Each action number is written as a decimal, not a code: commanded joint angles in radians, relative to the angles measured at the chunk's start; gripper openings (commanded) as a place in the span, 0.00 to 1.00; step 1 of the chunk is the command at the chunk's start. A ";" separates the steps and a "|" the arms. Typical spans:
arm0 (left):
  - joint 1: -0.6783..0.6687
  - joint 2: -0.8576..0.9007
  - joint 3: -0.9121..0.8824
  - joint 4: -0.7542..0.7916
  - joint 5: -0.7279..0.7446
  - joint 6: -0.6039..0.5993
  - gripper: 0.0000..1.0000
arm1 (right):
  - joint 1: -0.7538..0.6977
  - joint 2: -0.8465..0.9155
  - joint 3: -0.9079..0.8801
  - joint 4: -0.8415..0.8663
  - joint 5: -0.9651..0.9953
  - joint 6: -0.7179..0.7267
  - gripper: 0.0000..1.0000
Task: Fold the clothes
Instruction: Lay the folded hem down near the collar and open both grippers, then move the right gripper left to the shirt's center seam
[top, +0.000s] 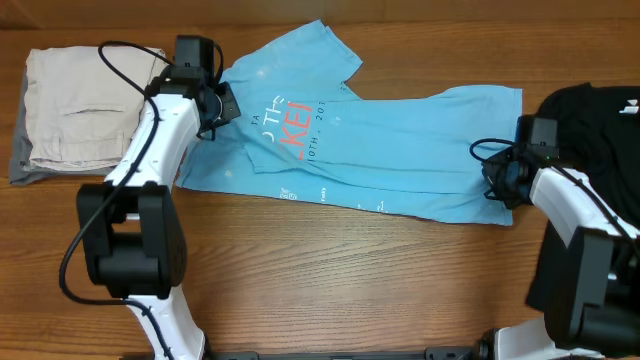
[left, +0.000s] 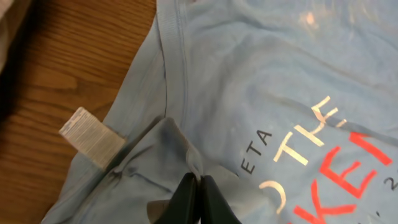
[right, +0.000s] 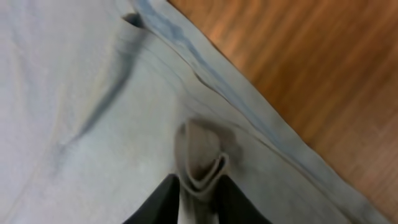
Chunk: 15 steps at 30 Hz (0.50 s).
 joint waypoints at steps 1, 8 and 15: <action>-0.006 -0.004 0.024 0.022 -0.020 0.013 0.07 | 0.002 0.007 0.005 0.050 0.006 -0.024 0.33; -0.006 -0.032 0.100 0.013 -0.020 0.039 0.31 | -0.001 0.007 0.078 0.089 -0.106 -0.228 0.72; -0.006 -0.034 0.237 -0.127 -0.021 0.046 0.36 | -0.050 0.007 0.199 0.002 -0.290 -0.248 0.77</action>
